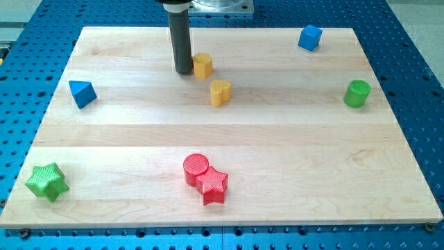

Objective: Place the yellow blocks at the center of the table

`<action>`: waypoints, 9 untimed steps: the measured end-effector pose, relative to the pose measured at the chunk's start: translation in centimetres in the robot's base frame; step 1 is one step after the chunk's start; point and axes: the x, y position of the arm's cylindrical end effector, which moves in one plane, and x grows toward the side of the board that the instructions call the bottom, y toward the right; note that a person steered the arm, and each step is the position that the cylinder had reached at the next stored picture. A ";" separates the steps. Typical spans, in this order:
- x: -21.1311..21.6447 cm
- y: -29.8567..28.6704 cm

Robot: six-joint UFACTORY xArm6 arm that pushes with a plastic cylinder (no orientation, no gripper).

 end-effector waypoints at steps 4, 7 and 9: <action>4.1 4.7; 4.1 5.3; 4.0 5.3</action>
